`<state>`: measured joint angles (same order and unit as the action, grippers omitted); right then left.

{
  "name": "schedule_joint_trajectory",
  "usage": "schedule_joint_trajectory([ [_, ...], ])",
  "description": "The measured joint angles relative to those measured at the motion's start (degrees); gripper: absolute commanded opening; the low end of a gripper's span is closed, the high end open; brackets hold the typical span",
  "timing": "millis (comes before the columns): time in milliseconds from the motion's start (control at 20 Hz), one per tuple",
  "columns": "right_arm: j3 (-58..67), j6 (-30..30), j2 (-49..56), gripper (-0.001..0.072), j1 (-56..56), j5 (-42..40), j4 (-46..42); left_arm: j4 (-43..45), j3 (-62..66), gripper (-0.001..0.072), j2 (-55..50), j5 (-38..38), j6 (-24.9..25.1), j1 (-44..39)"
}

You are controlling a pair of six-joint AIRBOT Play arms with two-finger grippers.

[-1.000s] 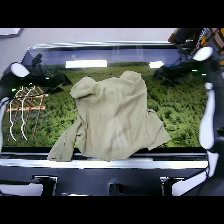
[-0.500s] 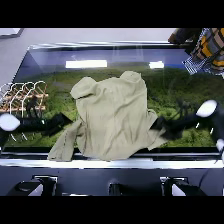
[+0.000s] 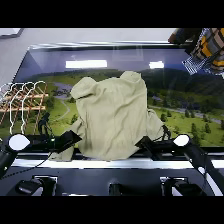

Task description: Fold the clothes and pants, and hang the long-sleeved shirts on hangers.

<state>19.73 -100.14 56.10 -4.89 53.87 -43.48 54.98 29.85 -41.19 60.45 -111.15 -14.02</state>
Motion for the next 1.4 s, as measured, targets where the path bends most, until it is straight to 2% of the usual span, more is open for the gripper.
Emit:
schedule_joint_trajectory([
  [50,-0.20,1.16,1.64,0.0043,-0.52,-2.67,1.75,0.20,-0.24,0.0689,-0.07,0.00,-1.05,-0.66],
  [200,0.15,2.95,2.91,0.0042,-1.27,-6.08,4.98,0.46,-1.60,0.0690,-0.92,0.02,-5.05,-3.15],
  [450,0.46,0.76,-0.26,0.0042,-1.64,-5.01,4.35,0.57,-4.20,0.0689,-4.39,-1.79,-11.34,-8.85],
  [750,0.50,-0.61,-3.04,0.0042,-1.66,-1.88,3.82,0.44,-4.92,0.0680,-12.22,-11.76,-17.38,-16.24],
  [800,0.50,-0.81,-3.23,0.0042,-1.68,-1.46,3.78,0.44,-4.85,0.0627,-13.77,-13.55,-18.36,-16.85],
  [900,0.50,-1.18,-3.80,0.0042,-1.66,-0.96,3.72,0.42,-4.48,0.0028,-16.63,-16.63,-19.78,-17.68],
  [1050,0.50,-1.57,-5.40,0.0042,-1.68,-0.68,3.72,0.44,-3.52,0.0023,-18.69,-18.99,-19.96,-17.92],
  [1150,0.50,-2.23,-7.41,0.0042,-1.66,0.42,3.61,0.68,-2.12,0.0022,-18.21,-17.73,-18.32,-16.83],
  [1300,0.50,-5.03,-13.27,0.0040,-1.66,5.81,1.22,4.02,0.83,0.0022,-12.59,-9.29,-14.75,-14.25],
  [1400,0.50,-9.42,-19.76,0.0040,-1.66,12.33,-1.79,7.17,2.21,0.0022,-6.40,-1.27,-13.53,-13.09],
])
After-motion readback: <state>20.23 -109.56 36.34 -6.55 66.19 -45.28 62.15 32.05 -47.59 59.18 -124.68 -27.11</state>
